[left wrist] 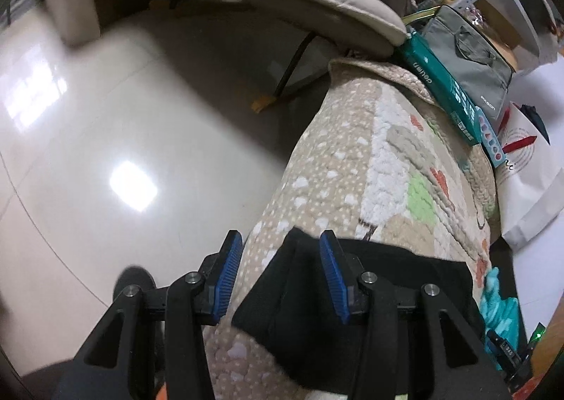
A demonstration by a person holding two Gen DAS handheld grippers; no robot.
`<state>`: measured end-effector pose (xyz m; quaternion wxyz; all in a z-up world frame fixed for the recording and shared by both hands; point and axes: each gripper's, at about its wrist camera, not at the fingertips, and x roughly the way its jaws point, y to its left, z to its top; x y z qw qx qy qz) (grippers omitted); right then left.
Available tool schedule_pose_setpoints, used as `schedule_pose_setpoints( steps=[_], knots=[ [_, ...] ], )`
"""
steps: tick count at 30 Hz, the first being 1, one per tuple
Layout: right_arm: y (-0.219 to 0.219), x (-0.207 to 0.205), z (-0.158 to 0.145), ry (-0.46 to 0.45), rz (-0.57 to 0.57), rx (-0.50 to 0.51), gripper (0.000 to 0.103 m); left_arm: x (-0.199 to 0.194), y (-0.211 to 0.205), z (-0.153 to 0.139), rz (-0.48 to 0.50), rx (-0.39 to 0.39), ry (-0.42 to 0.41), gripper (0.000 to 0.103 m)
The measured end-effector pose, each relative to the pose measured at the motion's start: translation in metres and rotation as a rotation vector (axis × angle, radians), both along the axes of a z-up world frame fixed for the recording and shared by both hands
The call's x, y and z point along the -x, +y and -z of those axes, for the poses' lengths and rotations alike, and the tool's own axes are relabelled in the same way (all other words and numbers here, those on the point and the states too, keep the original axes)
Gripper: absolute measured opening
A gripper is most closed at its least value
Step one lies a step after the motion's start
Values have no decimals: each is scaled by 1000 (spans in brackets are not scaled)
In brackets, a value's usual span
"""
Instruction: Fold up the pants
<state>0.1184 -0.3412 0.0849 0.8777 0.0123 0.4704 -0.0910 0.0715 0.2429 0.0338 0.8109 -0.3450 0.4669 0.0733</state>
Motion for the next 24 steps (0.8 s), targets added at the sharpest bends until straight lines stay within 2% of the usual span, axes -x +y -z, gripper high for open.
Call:
schedule_pose_setpoints(
  steps=[3, 6, 9, 10, 13, 17, 18, 19, 20, 22, 24],
  knots=[
    [50, 3, -11, -59, -134, 80, 75, 15, -2, 5, -13, 6, -2, 45],
    [112, -3, -19, -86, -311, 84, 75, 27, -10, 12, 7, 72, -20, 45],
    [186, -12, -13, -48, -500, 28, 75, 35, -15, 19, 8, 118, -28, 49],
    [211, -14, -9, -26, -564, 5, 75, 37, -16, 24, 1, 126, -17, 52],
    [275, -24, 7, 56, -714, -50, 75, 39, -22, 38, 8, 147, 33, 53],
    [358, -30, 24, 141, -859, -49, 75, 37, -31, 48, 56, 163, 45, 52],
    [374, -33, 27, 156, -887, -39, 75, 35, -34, 50, 69, 165, 45, 47],
    [388, -35, 31, 174, -913, -35, 75, 34, -35, 52, 75, 177, 44, 34],
    [408, -40, 38, 206, -951, -28, 75, 33, -36, 53, 76, 192, 43, 32],
    [440, -41, 48, 239, -1014, 8, 75, 34, -35, 53, 66, 217, 29, 20],
    [467, -43, 64, 280, -1066, 53, 75, 35, -34, 50, 57, 227, 24, 19]
  ],
)
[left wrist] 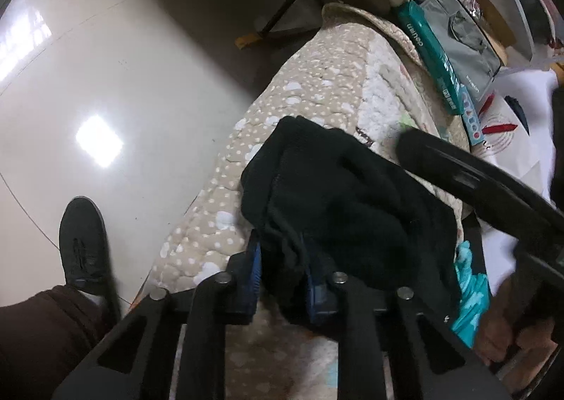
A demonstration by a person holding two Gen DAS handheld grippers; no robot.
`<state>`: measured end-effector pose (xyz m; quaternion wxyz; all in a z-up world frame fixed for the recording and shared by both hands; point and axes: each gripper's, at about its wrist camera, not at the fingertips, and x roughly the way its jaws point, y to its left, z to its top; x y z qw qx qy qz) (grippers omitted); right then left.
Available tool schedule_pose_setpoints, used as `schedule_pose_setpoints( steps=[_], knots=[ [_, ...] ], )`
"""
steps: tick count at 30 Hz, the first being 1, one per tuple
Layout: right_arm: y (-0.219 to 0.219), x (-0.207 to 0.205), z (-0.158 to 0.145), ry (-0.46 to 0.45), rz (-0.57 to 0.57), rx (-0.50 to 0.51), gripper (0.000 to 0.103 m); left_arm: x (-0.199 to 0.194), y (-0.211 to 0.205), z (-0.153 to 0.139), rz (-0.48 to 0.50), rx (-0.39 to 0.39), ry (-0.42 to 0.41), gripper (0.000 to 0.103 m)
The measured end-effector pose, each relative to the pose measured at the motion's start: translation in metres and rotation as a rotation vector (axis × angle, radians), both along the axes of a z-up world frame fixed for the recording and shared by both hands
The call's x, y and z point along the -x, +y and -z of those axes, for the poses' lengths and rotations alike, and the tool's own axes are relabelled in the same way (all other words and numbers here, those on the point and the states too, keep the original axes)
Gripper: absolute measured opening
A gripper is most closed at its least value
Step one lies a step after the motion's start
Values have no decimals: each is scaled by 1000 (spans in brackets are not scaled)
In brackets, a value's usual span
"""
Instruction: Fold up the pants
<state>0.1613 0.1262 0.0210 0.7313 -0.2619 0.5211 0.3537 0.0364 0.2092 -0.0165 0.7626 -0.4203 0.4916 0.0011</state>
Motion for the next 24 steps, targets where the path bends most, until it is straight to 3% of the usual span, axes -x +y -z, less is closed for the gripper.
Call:
schedule_pose_setpoints(
  steps=[3, 5, 6, 7, 10, 14, 17, 24],
  knots=[
    [34, 2, 27, 4, -72, 92, 74, 2, -1, -3, -12, 3, 5, 19],
    [50, 10, 42, -5, -127, 147, 66, 3, -1, -5, -20, 6, 9, 19],
    [55, 15, 49, -14, -146, 178, 31, 2, -2, -5, -23, 7, 13, 19],
    [57, 15, 55, -12, -152, 193, 5, 2, -2, -4, -27, 10, 23, 19],
    [55, 15, 52, -39, -139, 170, 5, 4, 1, -2, -31, 29, 34, 19],
    [34, 15, 24, -55, -84, 82, 5, 6, -3, -16, -35, 30, -9, 18],
    [13, 14, 0, -73, -47, 32, 5, 7, -12, -32, -14, 68, -66, 18],
    [-63, 0, -44, -105, 92, -67, 5, -10, -72, -84, 108, 36, -205, 18]
  ],
)
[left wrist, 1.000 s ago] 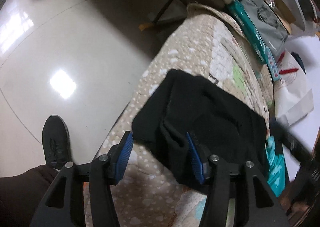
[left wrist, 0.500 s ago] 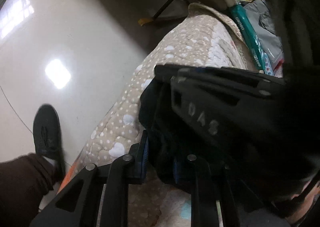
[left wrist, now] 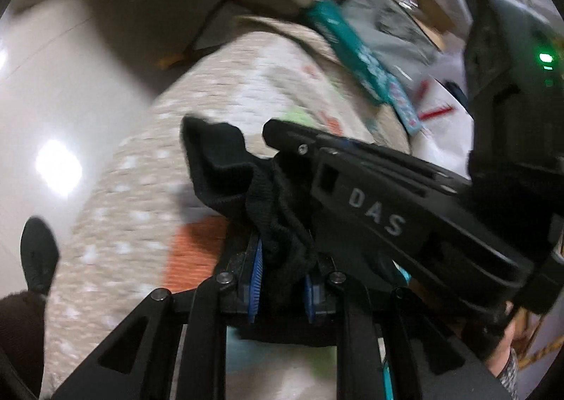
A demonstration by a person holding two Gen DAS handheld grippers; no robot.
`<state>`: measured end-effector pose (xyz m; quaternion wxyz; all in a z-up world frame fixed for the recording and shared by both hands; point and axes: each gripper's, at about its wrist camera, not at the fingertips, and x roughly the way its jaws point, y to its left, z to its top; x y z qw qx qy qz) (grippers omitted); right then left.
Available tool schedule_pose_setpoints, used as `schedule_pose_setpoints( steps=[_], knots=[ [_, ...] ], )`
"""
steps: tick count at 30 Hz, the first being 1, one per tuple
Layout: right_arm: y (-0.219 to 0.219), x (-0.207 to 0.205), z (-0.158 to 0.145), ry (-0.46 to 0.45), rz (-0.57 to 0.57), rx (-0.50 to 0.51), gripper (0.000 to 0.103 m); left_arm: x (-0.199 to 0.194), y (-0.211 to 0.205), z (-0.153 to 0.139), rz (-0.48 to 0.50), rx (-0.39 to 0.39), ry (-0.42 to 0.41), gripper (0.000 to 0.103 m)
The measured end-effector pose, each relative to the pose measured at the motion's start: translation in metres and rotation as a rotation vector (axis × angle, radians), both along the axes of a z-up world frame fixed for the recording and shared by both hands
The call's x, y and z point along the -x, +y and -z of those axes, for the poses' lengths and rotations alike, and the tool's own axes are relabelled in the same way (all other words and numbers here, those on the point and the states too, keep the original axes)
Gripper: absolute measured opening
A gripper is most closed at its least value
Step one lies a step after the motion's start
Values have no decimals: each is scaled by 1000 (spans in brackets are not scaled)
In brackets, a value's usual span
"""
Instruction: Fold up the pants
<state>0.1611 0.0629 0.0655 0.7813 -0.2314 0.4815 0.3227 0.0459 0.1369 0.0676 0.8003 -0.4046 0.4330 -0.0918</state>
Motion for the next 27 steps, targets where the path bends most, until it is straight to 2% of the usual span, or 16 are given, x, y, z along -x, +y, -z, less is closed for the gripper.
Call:
schedule_pose_setpoints(
  steps=[6, 11, 14, 15, 16, 17, 18, 20, 23, 27],
  knots=[
    [-102, -11, -14, 29, 178, -102, 5, -23, -83, -7, 146, -40, -15, 18],
    [-194, -18, 10, 94, 355, -168, 8, -33, -155, 9, 300, -91, -8, 19],
    [-239, -18, 22, 79, 455, -159, 14, -30, -173, 20, 354, -117, 24, 27],
    [-250, -18, 23, 71, 483, -163, 21, -28, -175, 20, 364, -112, 22, 29],
    [-260, -18, 22, 65, 508, -168, 35, -23, -174, 17, 390, -103, 10, 34],
    [-273, -19, 19, 51, 543, -183, 43, -19, -172, 14, 417, -99, -4, 38],
    [-282, -18, 15, 36, 569, -198, 57, -14, -169, 9, 440, -95, -16, 40],
    [-294, -17, 4, 8, 601, -237, 60, -5, -156, -4, 490, -68, -52, 44],
    [-285, -9, -17, -20, 567, -297, 60, 0, -131, -19, 502, -38, -98, 47],
    [-242, 8, -26, -27, 454, -292, 60, -16, -92, -24, 365, -74, -88, 49]
  ],
)
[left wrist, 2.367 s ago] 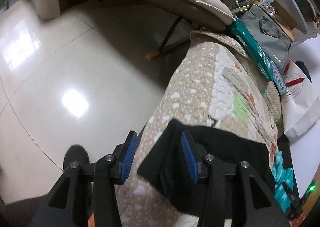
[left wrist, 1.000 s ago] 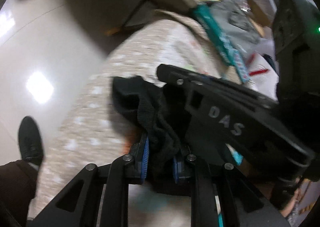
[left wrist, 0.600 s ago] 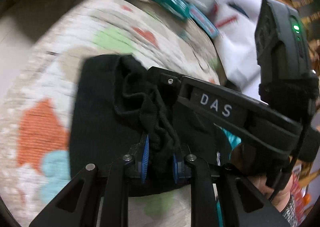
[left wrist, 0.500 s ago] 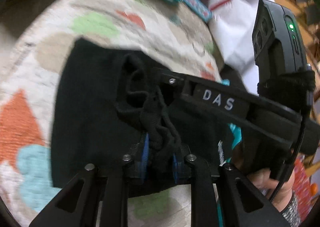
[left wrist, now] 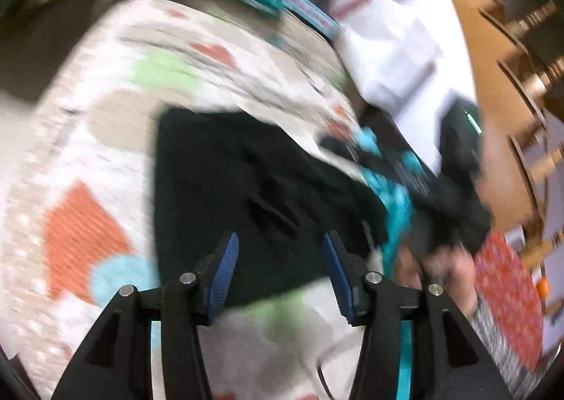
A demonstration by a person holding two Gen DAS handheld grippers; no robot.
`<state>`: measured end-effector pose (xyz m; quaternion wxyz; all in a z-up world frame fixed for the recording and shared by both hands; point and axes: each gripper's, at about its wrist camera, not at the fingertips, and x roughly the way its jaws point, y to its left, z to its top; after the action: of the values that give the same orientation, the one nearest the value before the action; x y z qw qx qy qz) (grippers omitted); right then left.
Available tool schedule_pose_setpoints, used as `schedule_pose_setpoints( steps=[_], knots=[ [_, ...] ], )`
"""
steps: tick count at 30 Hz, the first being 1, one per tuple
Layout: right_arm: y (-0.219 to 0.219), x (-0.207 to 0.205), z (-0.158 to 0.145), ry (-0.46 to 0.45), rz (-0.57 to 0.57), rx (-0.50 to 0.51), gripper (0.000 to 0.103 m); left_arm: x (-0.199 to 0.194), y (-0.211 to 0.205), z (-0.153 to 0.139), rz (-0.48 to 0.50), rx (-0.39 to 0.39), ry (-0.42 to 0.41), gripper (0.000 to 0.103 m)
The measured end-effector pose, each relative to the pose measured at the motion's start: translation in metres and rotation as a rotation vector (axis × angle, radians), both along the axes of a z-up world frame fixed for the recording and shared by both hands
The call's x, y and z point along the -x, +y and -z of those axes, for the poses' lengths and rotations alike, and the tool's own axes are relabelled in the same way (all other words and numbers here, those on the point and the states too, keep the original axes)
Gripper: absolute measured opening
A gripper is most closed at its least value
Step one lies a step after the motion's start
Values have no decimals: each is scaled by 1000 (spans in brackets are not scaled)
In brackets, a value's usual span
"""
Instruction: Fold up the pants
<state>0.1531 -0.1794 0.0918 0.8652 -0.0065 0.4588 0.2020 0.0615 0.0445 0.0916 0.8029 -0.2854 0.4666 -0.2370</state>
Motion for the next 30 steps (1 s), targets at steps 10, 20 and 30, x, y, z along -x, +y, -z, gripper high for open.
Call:
schedule_pose_setpoints(
  steps=[10, 20, 30],
  knots=[
    [60, 11, 51, 66, -11, 257, 8, -23, 67, 36, -198, 23, 41, 49],
    [-33, 14, 65, 225, 221, 35, 8, -23, 35, 60, -119, 57, 104, 50],
    [-76, 10, 39, 162, 394, 44, 65, -14, 6, 72, -54, 25, 124, 52]
  ],
)
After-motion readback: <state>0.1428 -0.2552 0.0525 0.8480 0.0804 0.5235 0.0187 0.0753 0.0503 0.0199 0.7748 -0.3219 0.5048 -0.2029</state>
